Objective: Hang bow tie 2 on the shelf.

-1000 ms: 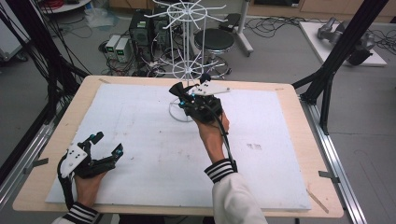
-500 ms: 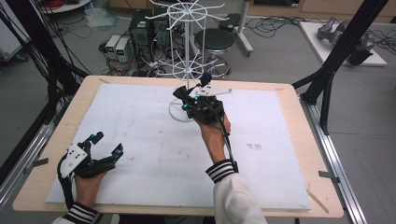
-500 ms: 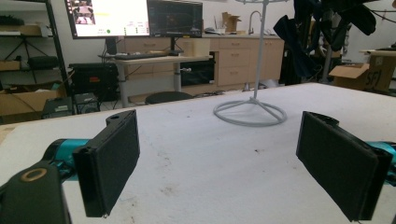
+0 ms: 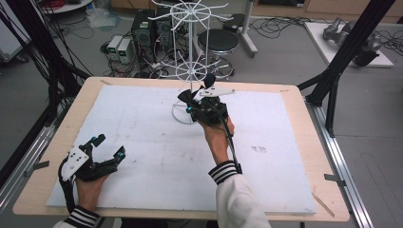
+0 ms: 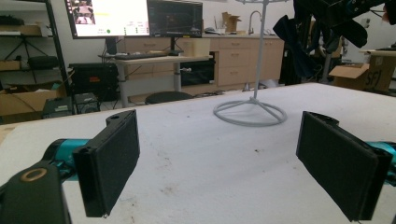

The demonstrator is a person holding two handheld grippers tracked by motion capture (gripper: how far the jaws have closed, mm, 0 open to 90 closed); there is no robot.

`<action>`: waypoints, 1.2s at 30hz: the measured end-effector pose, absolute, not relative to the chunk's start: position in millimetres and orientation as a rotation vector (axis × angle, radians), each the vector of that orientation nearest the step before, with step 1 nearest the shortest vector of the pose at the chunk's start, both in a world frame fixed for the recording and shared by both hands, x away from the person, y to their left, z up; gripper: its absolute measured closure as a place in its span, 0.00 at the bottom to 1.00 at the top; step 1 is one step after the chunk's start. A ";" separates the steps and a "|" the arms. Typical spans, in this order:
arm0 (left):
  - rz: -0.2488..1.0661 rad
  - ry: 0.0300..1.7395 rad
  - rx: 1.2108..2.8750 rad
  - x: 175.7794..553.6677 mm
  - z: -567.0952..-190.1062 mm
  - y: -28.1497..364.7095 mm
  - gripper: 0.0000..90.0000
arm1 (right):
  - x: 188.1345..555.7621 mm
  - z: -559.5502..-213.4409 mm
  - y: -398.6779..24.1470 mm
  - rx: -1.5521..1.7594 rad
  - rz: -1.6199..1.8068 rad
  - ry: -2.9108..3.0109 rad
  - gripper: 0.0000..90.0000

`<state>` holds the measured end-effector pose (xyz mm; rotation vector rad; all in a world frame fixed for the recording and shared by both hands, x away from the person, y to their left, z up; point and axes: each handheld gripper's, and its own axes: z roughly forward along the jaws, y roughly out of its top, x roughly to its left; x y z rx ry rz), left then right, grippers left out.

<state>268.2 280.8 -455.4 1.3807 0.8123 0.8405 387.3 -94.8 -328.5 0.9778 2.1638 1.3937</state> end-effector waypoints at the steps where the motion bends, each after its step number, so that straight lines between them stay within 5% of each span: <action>1: 0.840 0.813 1.379 268.3 -455.5 280.8 0.15 | 388.2 -329.0 -95.0 0.976 1.397 2.166 0.84; 20: 0.841 0.815 1.382 268.4 -455.4 280.8 0.15 | 399.4 -336.1 -99.0 0.999 1.393 2.167 0.82; 30: 0.841 0.814 1.382 268.2 -455.4 280.9 0.15 | 388.8 -333.9 -102.2 1.002 1.450 2.154 0.28; 36: 0.838 0.815 1.382 268.5 -455.4 281.0 0.15 | 363.9 -338.1 -117.7 0.974 1.433 2.181 0.13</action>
